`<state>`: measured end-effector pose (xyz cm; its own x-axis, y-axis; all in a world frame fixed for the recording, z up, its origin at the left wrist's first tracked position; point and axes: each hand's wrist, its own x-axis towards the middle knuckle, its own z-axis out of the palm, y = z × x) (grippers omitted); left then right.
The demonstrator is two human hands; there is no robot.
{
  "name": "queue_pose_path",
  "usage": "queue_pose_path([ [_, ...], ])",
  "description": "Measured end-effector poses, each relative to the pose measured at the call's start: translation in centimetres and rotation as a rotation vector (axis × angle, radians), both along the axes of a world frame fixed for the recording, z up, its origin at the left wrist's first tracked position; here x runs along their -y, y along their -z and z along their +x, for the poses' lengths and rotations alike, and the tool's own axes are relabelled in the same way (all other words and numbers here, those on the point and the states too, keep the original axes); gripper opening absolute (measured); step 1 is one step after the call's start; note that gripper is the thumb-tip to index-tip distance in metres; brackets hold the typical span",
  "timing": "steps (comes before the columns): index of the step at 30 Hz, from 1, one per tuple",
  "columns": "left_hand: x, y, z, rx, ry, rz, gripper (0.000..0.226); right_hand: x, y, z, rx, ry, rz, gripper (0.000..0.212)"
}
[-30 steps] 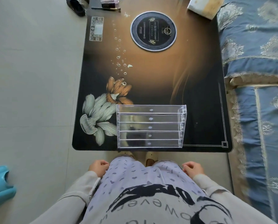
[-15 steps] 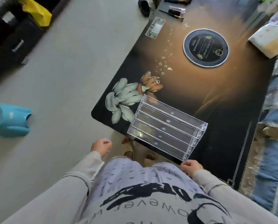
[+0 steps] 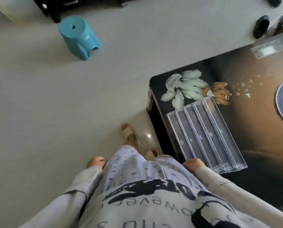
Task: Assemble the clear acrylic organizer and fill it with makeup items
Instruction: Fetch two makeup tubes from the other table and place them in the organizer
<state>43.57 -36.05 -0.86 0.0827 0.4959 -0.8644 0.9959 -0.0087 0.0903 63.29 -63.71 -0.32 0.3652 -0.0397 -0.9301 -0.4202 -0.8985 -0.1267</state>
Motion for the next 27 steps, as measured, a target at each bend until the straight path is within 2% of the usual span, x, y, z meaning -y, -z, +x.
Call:
queue_pose_path([
  [2, 0.0, 0.0, -1.3, 0.002, -0.066, 0.016, 0.021, -2.9, -0.3, 0.8, 0.006, -0.031, -0.006, 0.019],
  [5, -0.1, -0.3, -2.9, -0.004, -0.117, 0.029, 0.021, -7.1, -0.6, 1.9, 0.009, -0.027, 0.042, 0.033],
  [15, -5.6, -0.7, -5.6, 0.002, -0.221, -0.014, 0.026, -16.4, -1.1, 3.5, 0.090, -0.221, 0.093, 0.030],
  [20, -12.8, -0.4, -4.5, 0.027, -0.225, -0.014, 0.019, -18.9, 0.0, 3.0, 0.106, -0.161, 0.012, 0.030],
  [27, -24.9, -0.8, -0.1, 0.117, -0.182, 0.008, 0.031, -22.3, 0.3, 1.8, 0.126, 0.029, -0.088, 0.029],
])
